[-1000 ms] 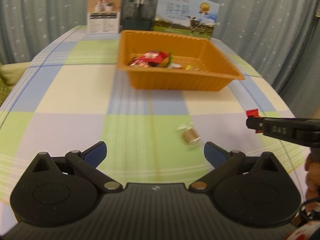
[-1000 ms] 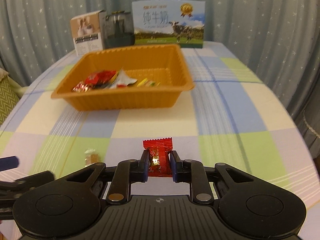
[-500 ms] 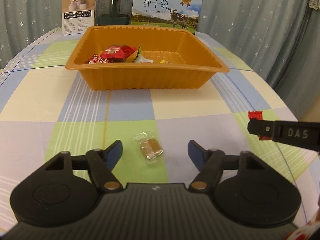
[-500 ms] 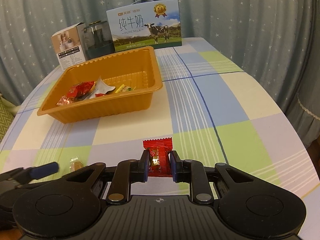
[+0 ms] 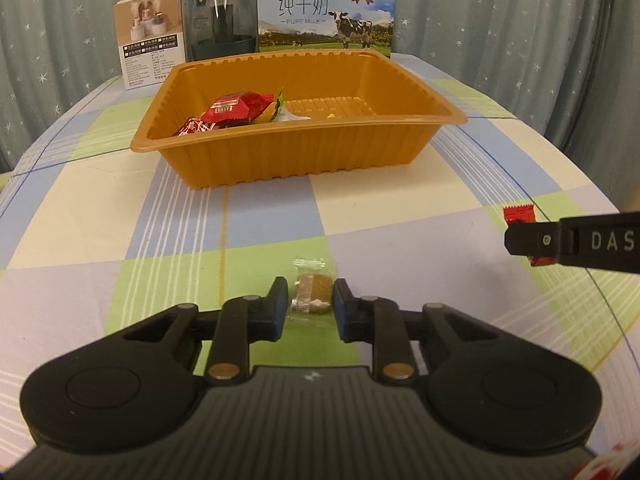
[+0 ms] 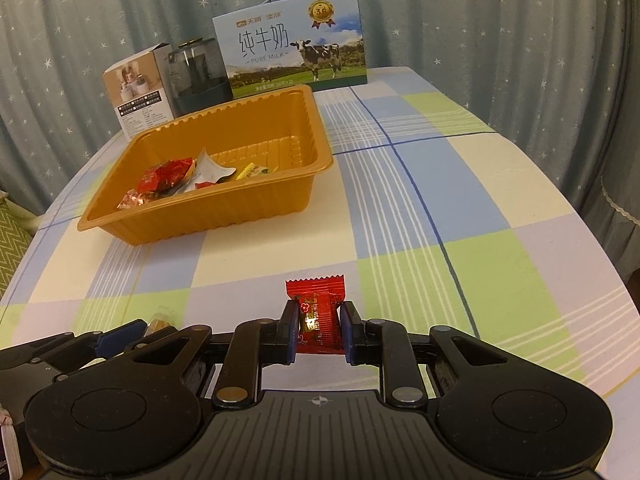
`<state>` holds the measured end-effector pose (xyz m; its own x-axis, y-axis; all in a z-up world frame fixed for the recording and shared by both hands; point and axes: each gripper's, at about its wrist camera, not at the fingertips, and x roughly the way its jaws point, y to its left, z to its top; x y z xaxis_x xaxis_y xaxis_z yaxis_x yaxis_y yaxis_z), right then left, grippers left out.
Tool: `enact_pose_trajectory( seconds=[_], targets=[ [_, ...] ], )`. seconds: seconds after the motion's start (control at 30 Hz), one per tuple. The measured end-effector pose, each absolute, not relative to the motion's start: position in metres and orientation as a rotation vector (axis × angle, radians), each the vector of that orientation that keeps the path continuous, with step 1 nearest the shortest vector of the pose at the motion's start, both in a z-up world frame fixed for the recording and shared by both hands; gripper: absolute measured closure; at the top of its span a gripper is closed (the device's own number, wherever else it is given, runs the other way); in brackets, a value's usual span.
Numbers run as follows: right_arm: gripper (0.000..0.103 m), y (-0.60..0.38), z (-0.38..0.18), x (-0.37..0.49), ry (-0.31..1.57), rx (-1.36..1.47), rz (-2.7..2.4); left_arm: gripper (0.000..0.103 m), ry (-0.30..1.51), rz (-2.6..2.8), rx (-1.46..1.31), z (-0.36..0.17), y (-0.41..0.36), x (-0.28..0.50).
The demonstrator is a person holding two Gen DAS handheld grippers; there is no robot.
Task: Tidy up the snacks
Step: 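Close the right gripper on the red candy while the left gripper grasps the clear-wrapped candy, then carry both candies over the orange tray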
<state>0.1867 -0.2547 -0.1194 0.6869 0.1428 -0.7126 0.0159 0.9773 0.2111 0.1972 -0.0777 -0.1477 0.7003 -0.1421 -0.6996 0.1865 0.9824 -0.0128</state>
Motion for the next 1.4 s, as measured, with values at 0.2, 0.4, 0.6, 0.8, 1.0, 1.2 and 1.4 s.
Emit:
enact_pose_trajectory(
  seconds=[0.2, 0.4, 0.6, 0.8, 1.0, 1.2, 1.4],
  targets=[
    [0.081, -0.250, -0.121, 0.186, 0.811, 0.210, 0.081, 0.083, 0.782, -0.203, 0.077, -0.146, -0.074, 0.197],
    [0.081, -0.247, -0.119, 0.185, 0.801, 0.216, 0.090, 0.083, 0.780, -0.210, 0.074, -0.141, -0.068, 0.192],
    [0.081, -0.243, -0.116, 0.183, 0.787, 0.206, 0.104, 0.083, 0.775, -0.206, 0.063, -0.129, -0.060, 0.187],
    [0.081, -0.237, -0.108, 0.177, 0.756, 0.189, 0.125, 0.083, 0.760, -0.199, 0.057, -0.113, -0.053, 0.180],
    [0.081, -0.232, -0.100, 0.170, 0.739, 0.161, 0.138, 0.083, 0.741, -0.195, 0.040, -0.095, -0.045, 0.171],
    [0.081, -0.228, -0.090, 0.157, 0.724, 0.144, 0.145, 0.083, 0.739, -0.197, 0.024, -0.080, -0.037, 0.163],
    [0.081, -0.226, -0.089, 0.141, 0.742, 0.148, 0.152, 0.083, 0.734, -0.196, 0.013, -0.071, -0.031, 0.156]
  ],
)
